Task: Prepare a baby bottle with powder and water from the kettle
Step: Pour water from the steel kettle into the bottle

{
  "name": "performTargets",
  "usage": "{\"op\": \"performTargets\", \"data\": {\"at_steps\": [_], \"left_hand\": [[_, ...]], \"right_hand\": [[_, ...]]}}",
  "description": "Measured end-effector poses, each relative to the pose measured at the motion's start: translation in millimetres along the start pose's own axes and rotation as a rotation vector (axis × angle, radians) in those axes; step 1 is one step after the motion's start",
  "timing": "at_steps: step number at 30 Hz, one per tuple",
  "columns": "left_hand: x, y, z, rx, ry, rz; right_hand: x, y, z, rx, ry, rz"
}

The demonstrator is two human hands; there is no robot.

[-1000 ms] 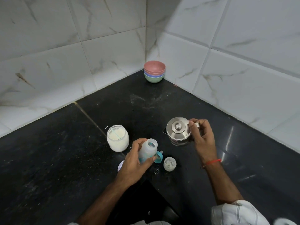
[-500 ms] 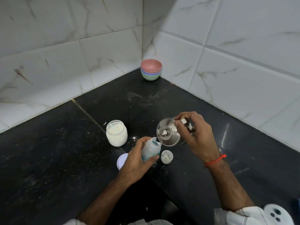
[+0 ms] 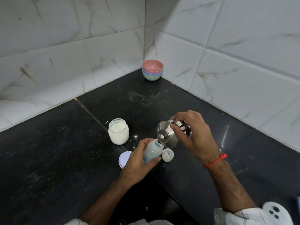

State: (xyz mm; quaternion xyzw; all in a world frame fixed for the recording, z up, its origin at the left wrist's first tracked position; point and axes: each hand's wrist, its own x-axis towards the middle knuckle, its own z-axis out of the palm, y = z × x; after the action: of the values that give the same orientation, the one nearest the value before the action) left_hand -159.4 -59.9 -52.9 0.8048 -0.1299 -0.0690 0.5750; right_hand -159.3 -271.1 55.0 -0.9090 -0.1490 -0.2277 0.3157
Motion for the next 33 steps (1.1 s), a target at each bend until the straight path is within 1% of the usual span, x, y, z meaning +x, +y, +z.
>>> {"op": "performTargets", "data": {"at_steps": [12,20,33], "left_hand": [[0.3,-7.5,2.6,0.001,-0.014,-0.015],[2.9,-10.5,2.9,0.014,-0.018,-0.015],[2.8,-16.1,3.6,0.038,-0.009,-0.008]], "right_hand": [[2.5,-2.9,-5.4,-0.054,0.020,-0.041],[5.9,-3.7,-9.4,-0.053,0.066,-0.076],[10.0,-5.3,-16.3,-0.047,0.078,-0.089]]}}
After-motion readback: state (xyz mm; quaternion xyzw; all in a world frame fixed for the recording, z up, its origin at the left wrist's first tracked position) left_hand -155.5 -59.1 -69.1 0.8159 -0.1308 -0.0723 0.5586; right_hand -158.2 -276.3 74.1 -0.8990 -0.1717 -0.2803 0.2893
